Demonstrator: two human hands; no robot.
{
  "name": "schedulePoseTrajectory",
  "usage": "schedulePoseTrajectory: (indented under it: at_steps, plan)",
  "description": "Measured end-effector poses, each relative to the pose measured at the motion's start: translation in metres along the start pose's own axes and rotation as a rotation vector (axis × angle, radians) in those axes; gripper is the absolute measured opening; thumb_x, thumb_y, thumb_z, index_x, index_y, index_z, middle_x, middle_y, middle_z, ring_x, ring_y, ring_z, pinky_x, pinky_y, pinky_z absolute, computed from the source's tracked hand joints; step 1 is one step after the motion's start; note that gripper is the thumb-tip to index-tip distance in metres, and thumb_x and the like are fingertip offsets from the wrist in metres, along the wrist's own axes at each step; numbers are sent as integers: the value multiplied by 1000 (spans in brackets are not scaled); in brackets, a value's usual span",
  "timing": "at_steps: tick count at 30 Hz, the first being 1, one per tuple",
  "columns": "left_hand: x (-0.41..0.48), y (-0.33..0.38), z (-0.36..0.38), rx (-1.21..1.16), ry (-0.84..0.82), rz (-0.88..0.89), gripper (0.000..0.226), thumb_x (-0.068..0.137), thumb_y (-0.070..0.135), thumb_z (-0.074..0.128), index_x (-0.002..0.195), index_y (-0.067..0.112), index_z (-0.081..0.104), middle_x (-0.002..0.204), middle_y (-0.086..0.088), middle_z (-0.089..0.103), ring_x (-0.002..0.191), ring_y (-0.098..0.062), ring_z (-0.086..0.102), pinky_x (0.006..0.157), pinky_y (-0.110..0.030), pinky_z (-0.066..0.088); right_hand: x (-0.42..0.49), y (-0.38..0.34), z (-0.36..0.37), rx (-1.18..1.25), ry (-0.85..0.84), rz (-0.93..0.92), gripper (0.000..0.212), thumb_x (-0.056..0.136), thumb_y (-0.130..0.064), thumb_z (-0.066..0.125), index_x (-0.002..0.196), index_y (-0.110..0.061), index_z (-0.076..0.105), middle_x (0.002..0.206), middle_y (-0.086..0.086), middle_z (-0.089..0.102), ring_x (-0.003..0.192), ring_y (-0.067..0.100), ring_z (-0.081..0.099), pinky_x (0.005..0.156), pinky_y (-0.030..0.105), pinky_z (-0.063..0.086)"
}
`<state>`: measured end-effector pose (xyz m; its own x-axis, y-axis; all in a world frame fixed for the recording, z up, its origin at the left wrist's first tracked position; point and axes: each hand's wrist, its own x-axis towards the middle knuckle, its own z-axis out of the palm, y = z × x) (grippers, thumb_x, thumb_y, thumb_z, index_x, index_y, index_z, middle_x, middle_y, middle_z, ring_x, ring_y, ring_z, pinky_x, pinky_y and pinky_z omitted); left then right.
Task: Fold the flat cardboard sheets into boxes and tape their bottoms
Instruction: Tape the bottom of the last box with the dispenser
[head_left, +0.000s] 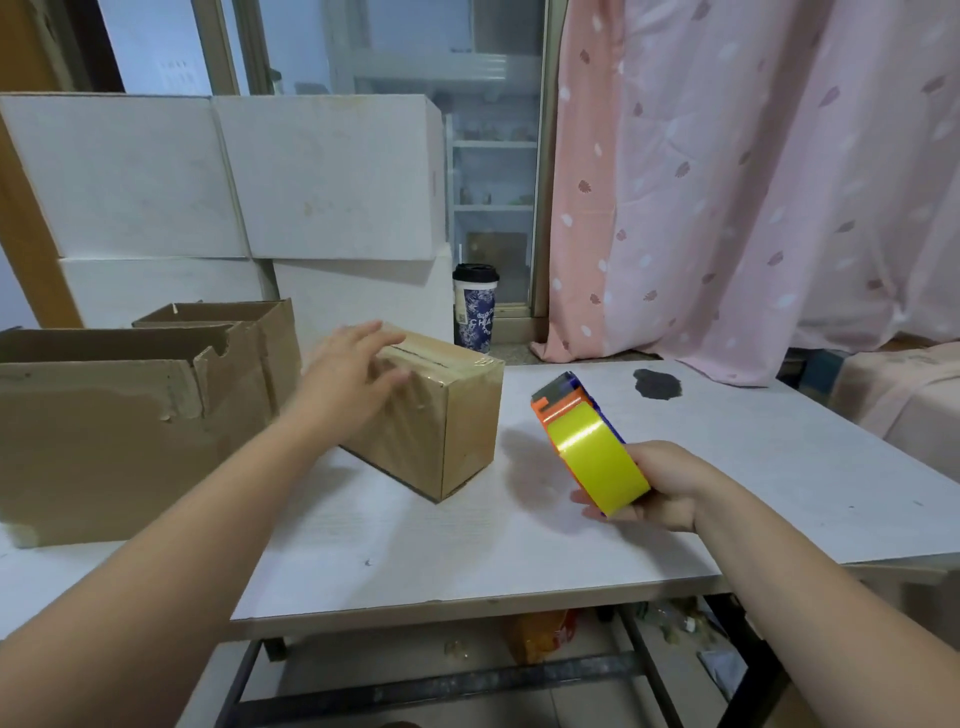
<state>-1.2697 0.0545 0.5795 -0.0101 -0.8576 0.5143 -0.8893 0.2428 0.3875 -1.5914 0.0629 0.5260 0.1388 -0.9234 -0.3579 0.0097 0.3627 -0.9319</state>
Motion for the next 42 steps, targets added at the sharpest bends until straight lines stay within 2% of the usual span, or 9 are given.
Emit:
schedulePoseTrajectory:
  at_steps: [6, 13, 18, 22, 27, 31, 35, 39, 42]
  plan:
    - [5, -37, 12, 418, -194, 5, 57, 84, 70, 33, 137, 53, 25, 143, 5, 27, 144, -22, 1, 107, -65, -6, -12, -14, 14, 456, -80, 57, 22, 96, -12, 46, 94, 5, 61, 80, 22, 65, 69, 35, 64, 57, 44, 59]
    - [-7, -6, 6, 448, -76, 206, 54, 88, 66, 21, 137, 47, 35, 124, 12, 48, 109, -19, 51, 102, -49, 9, -12, -32, 22, 567, -118, -30, 49, 94, -53, 47, 122, -16, 61, 108, 13, 65, 71, 27, 65, 63, 35, 54]
    - [-18, 20, 8, 409, -65, 350, 40, 91, 54, 36, 126, 42, 48, 121, 15, 61, 92, -14, 39, 80, -34, 18, -17, -40, 22, 498, 1, -159, 31, 94, -49, 50, 107, -26, 67, 90, 8, 75, 68, 29, 72, 54, 40, 55]
    - [-22, 34, 12, 404, -103, 327, 36, 95, 47, 37, 130, 45, 47, 139, 14, 46, 103, -21, 40, 89, -35, 28, -18, -46, 17, 554, 71, -240, 33, 94, -49, 51, 114, -27, 64, 95, 8, 75, 72, 30, 73, 53, 41, 55]
    - [-20, 56, 19, 595, -106, 125, 37, 94, 52, 33, 109, 28, 57, 109, 5, 62, 104, -23, 38, 76, -39, 28, -25, -51, 18, 566, 44, -273, 38, 94, -48, 51, 124, -28, 59, 110, 11, 71, 75, 31, 73, 54, 41, 55]
    - [-8, 57, 13, 377, -283, -86, 56, 93, 58, 35, 125, 14, 47, 121, -10, 57, 115, -30, 44, 89, -39, 39, -28, -52, 24, 534, 19, -232, 35, 94, -49, 50, 118, -26, 62, 98, 11, 74, 69, 30, 72, 52, 40, 55]
    - [-7, 65, -4, 317, -179, -80, 43, 97, 49, 32, 121, 16, 47, 109, -13, 60, 99, -31, 55, 70, -35, 38, -27, -49, 26, 477, 2, -236, 31, 95, -48, 48, 111, -27, 64, 89, 7, 75, 68, 29, 72, 51, 42, 55]
    - [-9, 55, -24, -134, -225, -21, 21, 96, 21, 48, 92, 25, 68, 92, 5, 68, 78, -2, 59, 69, -13, 44, -25, -47, 29, 452, -5, -227, 27, 95, -48, 48, 107, -30, 64, 89, 6, 75, 70, 30, 72, 54, 44, 55]
    - [-16, 37, -26, -57, -294, 83, 16, 92, 24, 58, 99, 32, 71, 122, 19, 58, 116, -2, 43, 100, -20, 30, -24, -47, 31, 444, -4, -213, 25, 95, -48, 50, 104, -30, 64, 89, 7, 75, 72, 31, 72, 55, 45, 55]
